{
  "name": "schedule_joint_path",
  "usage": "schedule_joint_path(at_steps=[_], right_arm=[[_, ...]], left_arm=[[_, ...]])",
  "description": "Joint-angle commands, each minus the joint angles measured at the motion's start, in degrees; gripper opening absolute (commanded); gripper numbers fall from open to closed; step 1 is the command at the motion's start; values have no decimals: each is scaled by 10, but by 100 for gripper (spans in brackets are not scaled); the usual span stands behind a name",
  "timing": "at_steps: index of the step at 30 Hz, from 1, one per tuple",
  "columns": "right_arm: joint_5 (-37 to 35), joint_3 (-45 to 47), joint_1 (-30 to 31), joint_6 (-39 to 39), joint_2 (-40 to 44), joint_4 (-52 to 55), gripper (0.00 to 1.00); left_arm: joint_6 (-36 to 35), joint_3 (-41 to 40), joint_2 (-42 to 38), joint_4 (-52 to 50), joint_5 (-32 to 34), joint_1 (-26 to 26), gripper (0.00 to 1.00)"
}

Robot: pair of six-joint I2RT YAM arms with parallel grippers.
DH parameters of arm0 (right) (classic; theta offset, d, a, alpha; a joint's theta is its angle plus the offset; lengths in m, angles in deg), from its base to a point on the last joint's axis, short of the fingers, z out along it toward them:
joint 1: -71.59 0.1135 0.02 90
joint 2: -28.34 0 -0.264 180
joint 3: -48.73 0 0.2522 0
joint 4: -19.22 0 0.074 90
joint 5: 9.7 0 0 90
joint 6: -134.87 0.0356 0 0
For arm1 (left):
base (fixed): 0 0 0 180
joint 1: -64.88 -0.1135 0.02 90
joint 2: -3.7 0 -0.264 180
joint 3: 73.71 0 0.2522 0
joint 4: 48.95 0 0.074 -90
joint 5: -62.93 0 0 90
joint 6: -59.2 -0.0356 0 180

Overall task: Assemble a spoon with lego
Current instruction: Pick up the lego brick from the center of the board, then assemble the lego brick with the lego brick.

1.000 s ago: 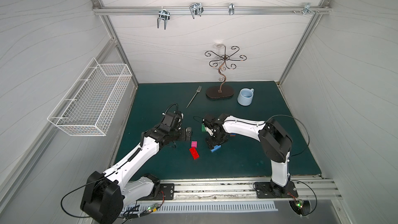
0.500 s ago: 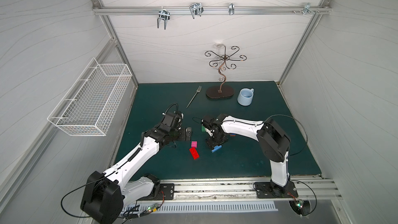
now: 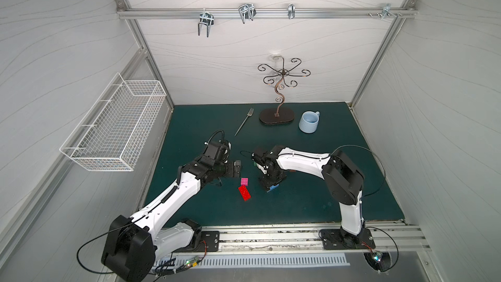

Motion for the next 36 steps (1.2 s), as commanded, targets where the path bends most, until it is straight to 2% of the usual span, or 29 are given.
schedule_joint_path(at_steps=[1,3,7,12,14,21,27,36], right_arm=[[-21,-13,4,6,-7,28,63],[-27,-13,3,10,2,30,59],[-36,-20,-18,29,43,63,59],[-23,-39,-104,52,125,131,59],[-30,-55,-131,50,149,159,59],[-19,-69,-225,33,160,177,59],[3,-69,-239,36,134,152,59],[20,-58,-239,38,98,119,59]], left_arm=[[1,11,4,16,-3,-1,100],[-3,10,5,19,-7,0,99],[-26,3,2,35,-3,29,98],[-86,-33,-15,105,20,119,98],[-97,-53,-25,141,21,137,98],[-112,-57,-8,192,-25,142,98],[-129,-39,36,206,-48,155,98],[-128,-32,75,220,-47,171,98]])
